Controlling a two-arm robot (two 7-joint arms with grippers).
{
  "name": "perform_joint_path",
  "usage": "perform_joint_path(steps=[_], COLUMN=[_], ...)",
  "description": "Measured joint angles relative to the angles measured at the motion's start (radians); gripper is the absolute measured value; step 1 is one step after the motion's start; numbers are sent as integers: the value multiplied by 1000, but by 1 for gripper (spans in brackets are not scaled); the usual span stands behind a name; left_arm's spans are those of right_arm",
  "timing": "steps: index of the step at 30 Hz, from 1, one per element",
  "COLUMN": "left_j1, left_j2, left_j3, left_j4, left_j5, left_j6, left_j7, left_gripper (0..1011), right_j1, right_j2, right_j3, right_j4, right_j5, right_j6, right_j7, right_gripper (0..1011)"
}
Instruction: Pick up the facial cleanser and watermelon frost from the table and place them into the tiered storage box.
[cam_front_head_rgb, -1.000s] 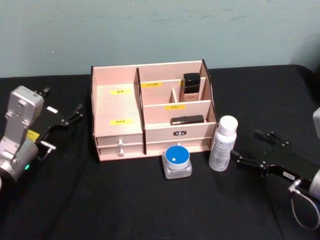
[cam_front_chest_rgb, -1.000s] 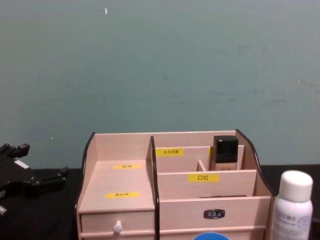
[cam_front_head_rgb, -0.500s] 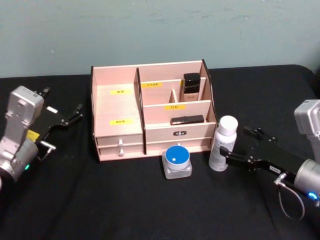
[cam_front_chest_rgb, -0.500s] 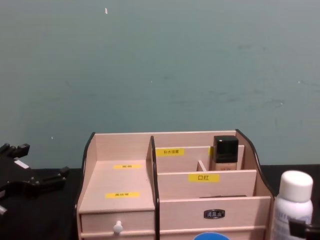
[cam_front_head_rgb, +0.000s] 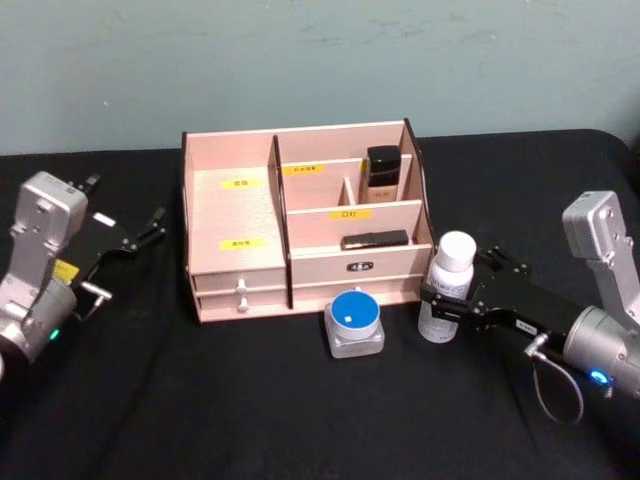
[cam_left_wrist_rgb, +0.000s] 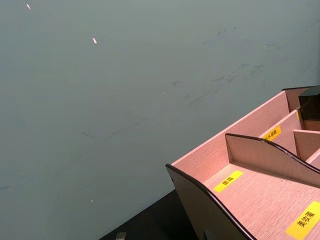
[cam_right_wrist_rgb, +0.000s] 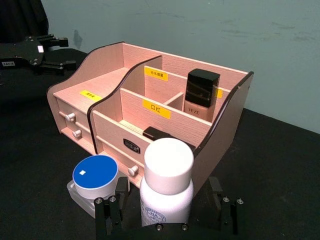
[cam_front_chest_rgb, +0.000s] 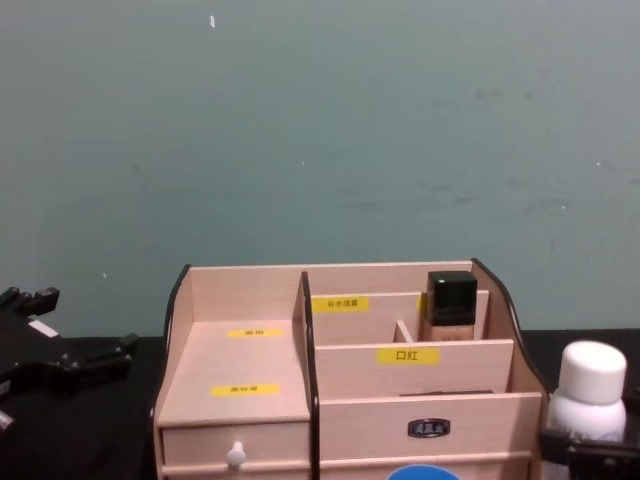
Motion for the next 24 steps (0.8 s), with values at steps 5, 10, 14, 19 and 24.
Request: perform_joint_path(steps=[5, 10, 14, 19, 24], left_j1=[0, 0, 0, 0, 0], left_j2=[0, 0, 0, 0, 0], left_j3=[0, 0, 0, 0, 0], left_j4=[0, 0, 0, 0, 0], left_j5=[0, 0, 0, 0, 0], left_j6=[0, 0, 0, 0, 0], left_j7=[0, 0, 0, 0, 0], left_gripper=[1010, 1010, 1010, 1010, 1010], right_j1=[11, 9, 8, 7, 6], right_j2=[-8, -7, -6, -5, -5], right_j3=[-7, -6, -5, -4, -3], right_j4=[14, 12, 10, 8, 7], right_j5=[-8, -7, -6, -5, -4], right_j6=[-5, -4, -4, -3, -3], right_j7=[6, 5, 5, 4, 3], right_gripper=[1003, 1002, 1002, 932, 824])
